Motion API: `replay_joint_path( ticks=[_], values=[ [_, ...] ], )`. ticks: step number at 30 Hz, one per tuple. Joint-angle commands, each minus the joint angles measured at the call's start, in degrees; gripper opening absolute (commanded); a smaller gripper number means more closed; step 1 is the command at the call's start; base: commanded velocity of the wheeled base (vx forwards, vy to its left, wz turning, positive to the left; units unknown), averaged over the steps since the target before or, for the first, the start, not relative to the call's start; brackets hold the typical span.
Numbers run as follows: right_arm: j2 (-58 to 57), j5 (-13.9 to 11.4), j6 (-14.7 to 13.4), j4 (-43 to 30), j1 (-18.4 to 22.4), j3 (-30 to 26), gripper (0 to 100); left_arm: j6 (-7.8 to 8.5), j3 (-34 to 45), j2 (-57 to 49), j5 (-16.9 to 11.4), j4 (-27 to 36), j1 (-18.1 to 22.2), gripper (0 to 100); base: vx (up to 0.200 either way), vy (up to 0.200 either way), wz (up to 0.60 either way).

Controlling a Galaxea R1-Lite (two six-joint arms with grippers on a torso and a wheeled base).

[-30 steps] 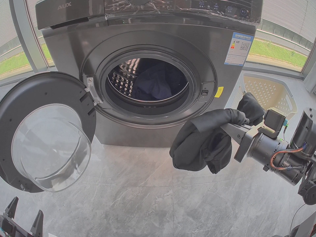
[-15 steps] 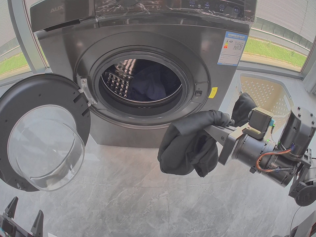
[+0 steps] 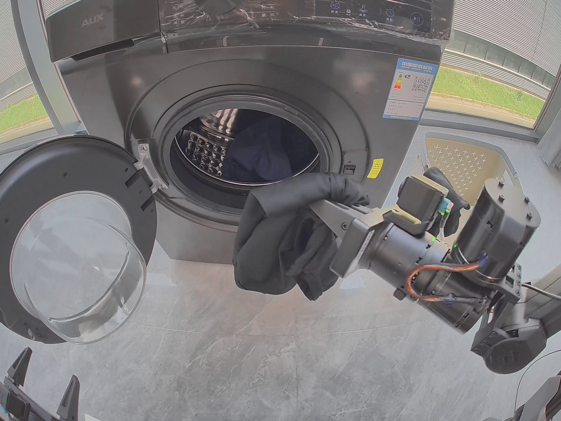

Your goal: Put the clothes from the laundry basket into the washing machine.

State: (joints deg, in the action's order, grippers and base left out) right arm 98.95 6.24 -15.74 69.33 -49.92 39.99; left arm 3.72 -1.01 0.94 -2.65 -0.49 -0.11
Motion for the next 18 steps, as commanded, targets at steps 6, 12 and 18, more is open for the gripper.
replay_joint_path(
  ticks=[6,12,18],
  values=[
    [6.34,1.14,-0.08,0.63,-0.53,6.33,0,-7.94,-9.27,1.43,-1.4,-7.07,0.64,100,0.0,0.0,0.0],
    [8.54,0.7,0.01,0.46,-0.18,11.26,0,-7.41,-15.95,18.4,-16.34,-7.6,0.55,100,0.0,0.0,0.0],
    [12.32,0.35,0.01,0.46,0.53,16.79,0,-4.42,-14.02,32.2,-22.49,-11.47,-0.77,100,0.0,0.0,0.0]
  ],
)
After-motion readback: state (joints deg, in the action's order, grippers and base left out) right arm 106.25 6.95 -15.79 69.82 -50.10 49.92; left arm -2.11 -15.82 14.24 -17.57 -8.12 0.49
